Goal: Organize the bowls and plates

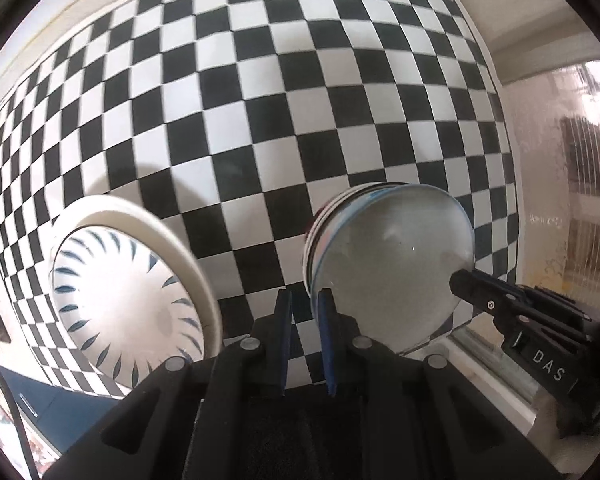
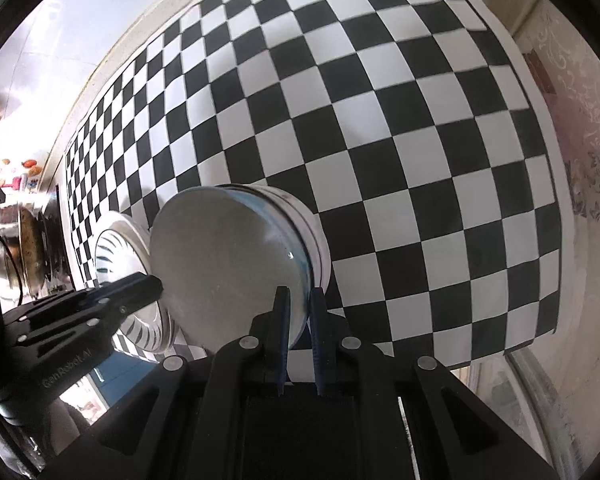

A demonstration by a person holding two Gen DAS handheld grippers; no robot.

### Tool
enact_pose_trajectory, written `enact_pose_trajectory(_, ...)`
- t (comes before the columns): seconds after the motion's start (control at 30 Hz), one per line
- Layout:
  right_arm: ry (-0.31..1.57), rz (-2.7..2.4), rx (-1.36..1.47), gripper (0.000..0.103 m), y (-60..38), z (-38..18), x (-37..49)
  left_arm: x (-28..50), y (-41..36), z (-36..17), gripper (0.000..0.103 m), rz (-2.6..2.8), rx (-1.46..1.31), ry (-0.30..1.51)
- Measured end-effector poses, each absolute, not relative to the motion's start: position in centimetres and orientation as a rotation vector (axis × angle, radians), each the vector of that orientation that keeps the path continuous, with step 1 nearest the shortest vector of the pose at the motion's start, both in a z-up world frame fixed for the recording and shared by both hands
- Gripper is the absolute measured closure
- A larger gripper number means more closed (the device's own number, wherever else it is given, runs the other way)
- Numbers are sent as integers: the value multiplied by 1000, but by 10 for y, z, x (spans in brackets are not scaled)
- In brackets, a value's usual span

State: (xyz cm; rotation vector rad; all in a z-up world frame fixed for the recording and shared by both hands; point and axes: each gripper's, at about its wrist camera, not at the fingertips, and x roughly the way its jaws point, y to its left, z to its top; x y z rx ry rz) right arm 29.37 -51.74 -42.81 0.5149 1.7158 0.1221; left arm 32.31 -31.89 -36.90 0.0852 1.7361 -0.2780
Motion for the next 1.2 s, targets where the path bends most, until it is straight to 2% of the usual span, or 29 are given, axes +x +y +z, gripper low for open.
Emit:
enact_pose_trajectory(0.1, 1678, 122, 470, 89, -515, -410, 291, 316, -313, -357, 91, -258, 85, 1699)
enact_pose_trajectory(0.17, 1655, 122, 460, 68, -517, -399, 289, 311, -310, -349, 83, -254, 89, 1682)
enact_pose_trajectory(0.23, 1622, 130, 450, 9, -518, -386, 287, 308, -306, -338, 76, -256, 78, 1652)
enact_pose_trajectory(0.27, 1602, 131, 429, 3, -518, -376, 286, 307, -305, -334, 76, -256, 78, 1640)
enact_pose_trajectory(0.3, 1587, 130, 413, 3, -518, -368, 285, 305, -303, -327, 74, -243, 81, 1617)
enact_pose_trajectory(0.33, 1569, 124, 393, 3, -518, -359, 284, 304, -301, -320, 63, -230, 85, 1587)
enact_pose_trajectory(0.37, 1552, 116, 379, 3, -518, -350, 281, 302, -300, -312, 41, -225, 93, 1559)
enact_pose_trajectory(0.43, 1522, 108, 369, 3, -518, -332, 278, 299, -299, -299, 16, -217, 102, 1526)
enact_pose_trajectory(0.8, 1292, 40, 142, 3, -510, -218, 250, 268, -290, -237, 13, -164, 15, 1432)
enact_pose_trajectory(1.2, 1241, 52, 133, 3, -514, -181, 231, 241, -288, -194, 13, -108, 31, 1349)
